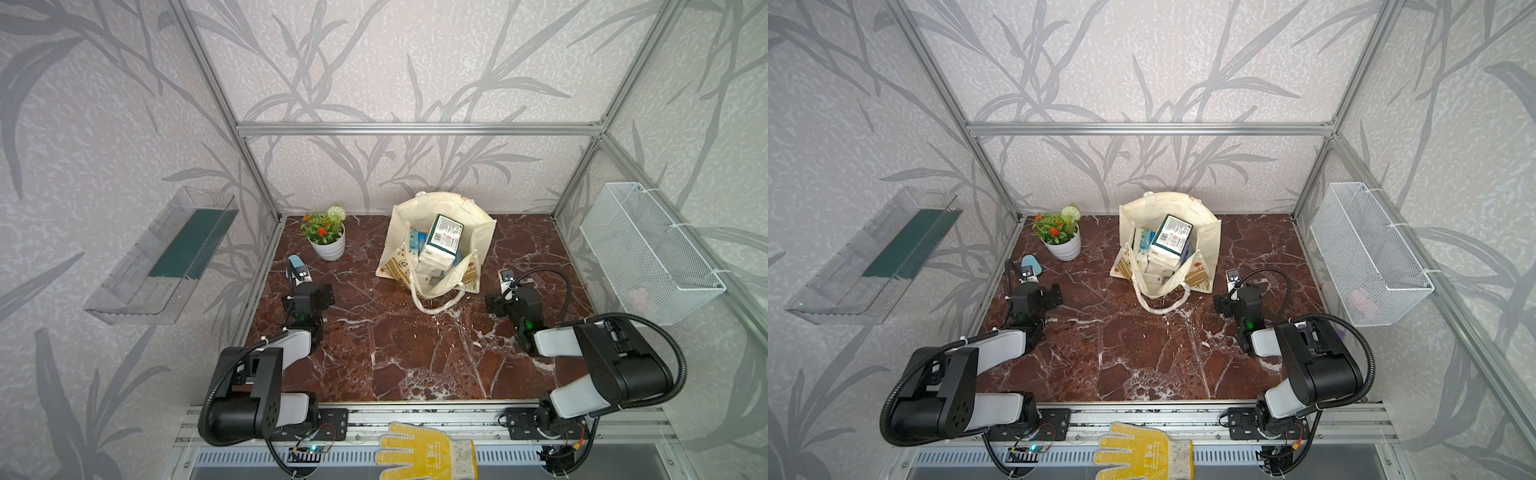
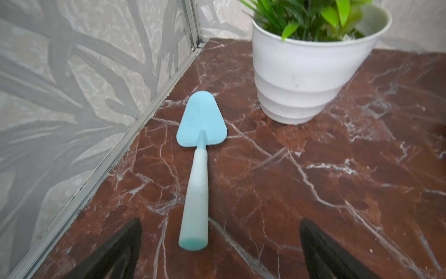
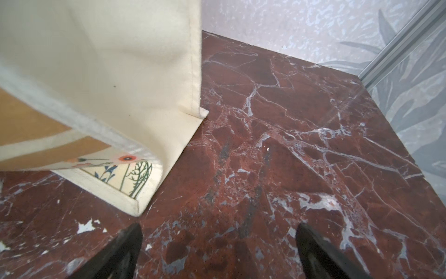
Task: Put tissues into the canvas bag
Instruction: Reset both arms
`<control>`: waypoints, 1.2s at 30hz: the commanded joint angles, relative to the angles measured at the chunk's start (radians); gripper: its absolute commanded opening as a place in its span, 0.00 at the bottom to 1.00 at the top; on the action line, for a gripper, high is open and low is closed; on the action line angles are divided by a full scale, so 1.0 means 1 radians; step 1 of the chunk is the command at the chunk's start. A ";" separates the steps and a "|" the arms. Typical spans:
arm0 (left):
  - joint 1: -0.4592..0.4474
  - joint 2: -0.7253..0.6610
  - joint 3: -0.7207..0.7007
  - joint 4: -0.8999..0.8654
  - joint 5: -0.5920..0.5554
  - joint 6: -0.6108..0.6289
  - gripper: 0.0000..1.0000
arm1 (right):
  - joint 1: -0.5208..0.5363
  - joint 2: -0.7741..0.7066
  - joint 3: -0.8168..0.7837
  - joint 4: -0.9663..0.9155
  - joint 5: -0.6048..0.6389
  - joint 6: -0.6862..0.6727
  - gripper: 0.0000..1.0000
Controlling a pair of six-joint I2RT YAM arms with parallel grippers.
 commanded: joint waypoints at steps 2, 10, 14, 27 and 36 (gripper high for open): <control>0.013 0.174 -0.036 0.362 0.149 0.036 0.99 | -0.022 -0.005 0.057 0.005 -0.040 0.016 0.99; 0.011 0.138 0.076 0.098 0.126 0.022 0.99 | -0.053 -0.002 0.093 -0.062 -0.067 0.047 0.99; 0.012 0.139 0.076 0.100 0.124 0.023 0.99 | -0.053 -0.002 0.093 -0.063 -0.067 0.047 0.99; 0.009 0.140 0.076 0.099 0.123 0.023 0.99 | -0.054 -0.002 0.094 -0.062 -0.068 0.047 0.99; 0.010 0.139 0.076 0.099 0.124 0.023 0.99 | -0.054 -0.002 0.094 -0.063 -0.068 0.047 0.99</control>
